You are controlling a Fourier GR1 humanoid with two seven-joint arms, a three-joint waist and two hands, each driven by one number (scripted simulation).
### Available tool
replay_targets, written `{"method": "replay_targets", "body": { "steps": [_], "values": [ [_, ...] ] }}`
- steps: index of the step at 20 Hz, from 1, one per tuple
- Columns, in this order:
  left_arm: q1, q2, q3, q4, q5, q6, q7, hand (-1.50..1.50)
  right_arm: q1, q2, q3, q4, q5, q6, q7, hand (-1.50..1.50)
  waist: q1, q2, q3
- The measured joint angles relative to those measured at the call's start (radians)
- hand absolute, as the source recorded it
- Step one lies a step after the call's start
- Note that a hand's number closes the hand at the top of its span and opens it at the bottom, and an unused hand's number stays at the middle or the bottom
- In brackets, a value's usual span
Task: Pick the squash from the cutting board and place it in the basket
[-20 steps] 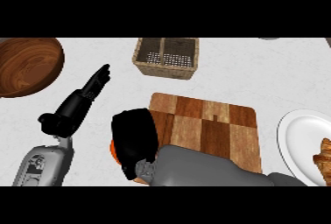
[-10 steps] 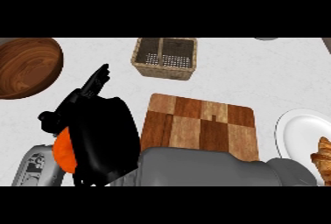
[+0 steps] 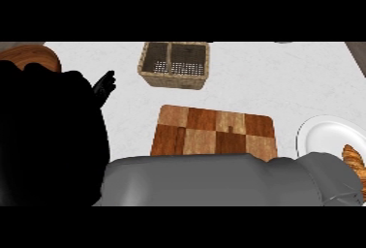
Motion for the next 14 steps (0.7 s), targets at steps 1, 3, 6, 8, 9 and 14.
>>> {"method": "replay_targets", "body": {
  "steps": [1,3,6,8,9,14],
  "values": [
    [0.005,-0.001,-0.001,0.0,-0.004,0.003,-0.001,0.0,-0.035,0.0,-0.015,0.015,-0.002,0.001,0.013,1.5,-0.004,-0.001,0.0],
    [0.015,-0.001,-0.001,-0.007,-0.002,0.002,-0.002,0.0,-0.094,0.0,-0.029,0.064,-0.002,0.003,0.033,1.5,-0.009,-0.001,0.0],
    [0.026,0.002,0.006,-0.016,0.001,0.003,-0.004,0.0,-0.177,0.001,-0.055,0.143,-0.011,0.006,0.052,1.5,-0.014,0.001,0.0],
    [0.03,0.01,0.01,-0.025,0.007,-0.005,0.0,0.0,-0.224,0.001,-0.073,0.198,-0.02,0.002,0.055,1.5,-0.015,0.003,0.0],
    [0.03,0.006,0.006,-0.028,0.003,-0.002,0.0,0.0,-0.245,0.002,-0.079,0.233,-0.026,-0.004,0.052,1.5,-0.014,0.005,0.0],
    [0.025,0.006,0.008,-0.029,0.0,0.001,-0.004,0.0,-0.333,0.004,-0.126,0.419,-0.031,-0.037,0.026,1.5,-0.014,0.013,-0.001]
  ]
}}
